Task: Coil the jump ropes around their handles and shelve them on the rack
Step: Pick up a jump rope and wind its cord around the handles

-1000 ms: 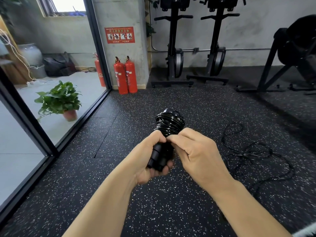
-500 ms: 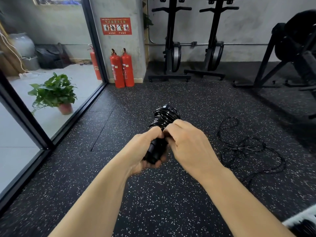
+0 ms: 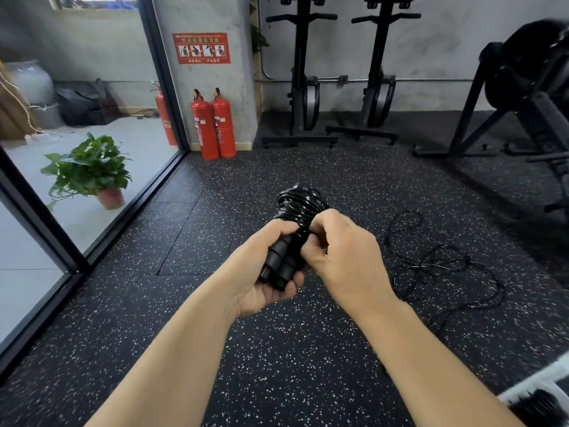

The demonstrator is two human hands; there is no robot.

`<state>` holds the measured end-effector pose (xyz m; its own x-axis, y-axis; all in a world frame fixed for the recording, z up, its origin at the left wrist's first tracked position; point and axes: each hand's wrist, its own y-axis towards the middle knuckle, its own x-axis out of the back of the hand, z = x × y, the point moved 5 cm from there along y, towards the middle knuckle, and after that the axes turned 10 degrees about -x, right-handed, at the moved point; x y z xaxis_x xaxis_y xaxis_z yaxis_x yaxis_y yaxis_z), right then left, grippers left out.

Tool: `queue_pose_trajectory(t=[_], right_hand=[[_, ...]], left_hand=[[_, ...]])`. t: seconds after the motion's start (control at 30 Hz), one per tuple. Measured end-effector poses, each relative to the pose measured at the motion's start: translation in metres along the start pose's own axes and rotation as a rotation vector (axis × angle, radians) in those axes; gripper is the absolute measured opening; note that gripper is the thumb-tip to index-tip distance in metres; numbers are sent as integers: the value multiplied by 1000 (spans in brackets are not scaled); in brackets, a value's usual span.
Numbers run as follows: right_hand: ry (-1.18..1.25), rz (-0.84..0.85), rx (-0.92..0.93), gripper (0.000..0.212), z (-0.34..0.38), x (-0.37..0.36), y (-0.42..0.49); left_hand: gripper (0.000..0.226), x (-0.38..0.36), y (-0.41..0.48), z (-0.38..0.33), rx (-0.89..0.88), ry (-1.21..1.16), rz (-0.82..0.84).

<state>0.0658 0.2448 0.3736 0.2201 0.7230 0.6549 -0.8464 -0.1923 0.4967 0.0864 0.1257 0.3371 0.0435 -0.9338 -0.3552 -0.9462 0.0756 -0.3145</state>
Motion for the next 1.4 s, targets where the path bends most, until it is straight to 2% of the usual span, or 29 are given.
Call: queue_pose_trajectory(t=[0.1,0.47,0.63,0.83,0.97,1.13,1.23,1.4], right_hand=[[80,-19,-108,8,-6,0,1],[251,-92,-181,2,-11,-3,-1],[293,-15,-208,3,-13,-6,0],[391,14,-400,5,-23,-2,2],[365,10,-358,7,-23,-1,3],[32,34,-159,11,-15,0,5],[67,25,-135,12,-14,-2,5],[193,-35,-223,11,-20,0,6]], left_hand=[[39,-3,-1,0,1,-23,28],[32,-3,1,1,-23,-34,-21],[31,2,2,1,-24,-95,-66],[44,4,3,1,-29,-162,-69],[44,2,4,2,-39,-147,-61],[42,-1,4,4,-45,-79,-72],[41,-3,6,6,-49,-69,-76],[38,-7,8,5,-59,-61,-82]])
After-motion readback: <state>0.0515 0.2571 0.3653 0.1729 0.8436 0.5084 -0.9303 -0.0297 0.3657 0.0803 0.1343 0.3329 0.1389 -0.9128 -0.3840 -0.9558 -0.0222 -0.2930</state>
